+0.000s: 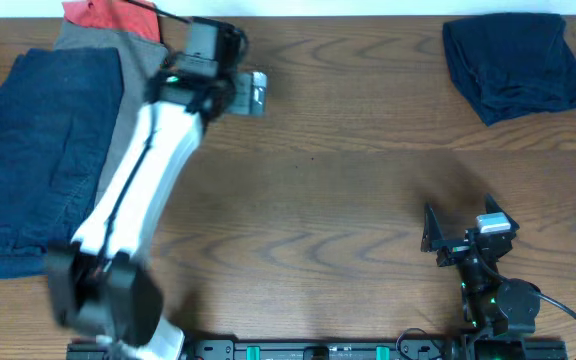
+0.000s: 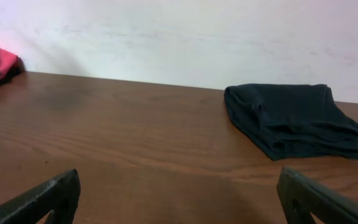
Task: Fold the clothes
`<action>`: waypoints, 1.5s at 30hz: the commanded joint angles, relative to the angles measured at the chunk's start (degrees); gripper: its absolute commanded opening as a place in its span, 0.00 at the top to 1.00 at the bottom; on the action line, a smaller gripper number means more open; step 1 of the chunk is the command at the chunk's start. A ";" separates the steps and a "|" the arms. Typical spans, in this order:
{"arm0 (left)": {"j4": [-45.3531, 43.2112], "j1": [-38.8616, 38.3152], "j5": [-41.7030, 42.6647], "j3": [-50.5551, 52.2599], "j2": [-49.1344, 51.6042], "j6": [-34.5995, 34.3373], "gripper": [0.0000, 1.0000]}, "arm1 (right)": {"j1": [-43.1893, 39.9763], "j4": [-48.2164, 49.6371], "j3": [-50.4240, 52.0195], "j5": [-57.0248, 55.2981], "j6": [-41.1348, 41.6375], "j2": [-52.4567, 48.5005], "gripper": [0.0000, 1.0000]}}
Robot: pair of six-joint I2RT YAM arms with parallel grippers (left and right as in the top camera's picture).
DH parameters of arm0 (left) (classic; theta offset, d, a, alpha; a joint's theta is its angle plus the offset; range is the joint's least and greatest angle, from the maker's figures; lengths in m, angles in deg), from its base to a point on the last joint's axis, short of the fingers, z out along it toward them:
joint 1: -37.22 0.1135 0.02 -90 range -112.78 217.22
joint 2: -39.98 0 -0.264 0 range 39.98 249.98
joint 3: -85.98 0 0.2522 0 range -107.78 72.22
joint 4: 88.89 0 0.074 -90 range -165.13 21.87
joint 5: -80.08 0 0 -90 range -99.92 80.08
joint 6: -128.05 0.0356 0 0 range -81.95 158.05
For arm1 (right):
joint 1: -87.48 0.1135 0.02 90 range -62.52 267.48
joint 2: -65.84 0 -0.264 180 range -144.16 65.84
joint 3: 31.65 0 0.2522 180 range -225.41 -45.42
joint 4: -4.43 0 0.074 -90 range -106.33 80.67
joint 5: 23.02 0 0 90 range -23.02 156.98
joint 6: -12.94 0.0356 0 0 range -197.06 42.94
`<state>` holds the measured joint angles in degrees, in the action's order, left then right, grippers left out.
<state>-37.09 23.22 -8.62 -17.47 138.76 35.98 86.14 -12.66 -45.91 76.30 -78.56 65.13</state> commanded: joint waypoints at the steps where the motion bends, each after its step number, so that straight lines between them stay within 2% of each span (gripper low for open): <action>1: -0.22 3.10 -0.70 1.18 -9.11 5.05 0.02 | 0.66 -0.13 0.17 -0.52 0.15 0.39 0.01; 8: -5.49 9.20 -0.26 12.81 -25.77 4.37 0.02 | 0.66 -0.13 0.17 -0.52 0.15 0.39 0.01; 12: -12.81 12.92 0.63 25.27 -37.03 4.37 0.02 | 0.66 -0.13 0.17 -0.52 0.15 0.39 0.01; 20: -31.54 21.86 8.70 54.05 -60.08 4.37 0.02 | 0.66 -0.13 0.17 -0.52 0.15 0.39 0.01; 28: -41.53 22.93 9.18 73.22 -77.85 3.65 0.02 | 0.66 -0.13 0.17 -0.52 0.15 0.39 0.01; 35: -45.48 22.93 9.92 82.75 -87.45 3.48 0.02 | 0.66 -0.13 0.17 -0.52 0.15 0.39 0.01; 45: -45.46 19.87 9.55 86.73 -94.99 5.16 0.02 | 0.66 -0.13 0.17 -0.52 0.15 0.39 0.01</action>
<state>-82.22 44.09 0.65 67.97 45.80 39.81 86.14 -12.68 -45.91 76.11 -78.56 65.15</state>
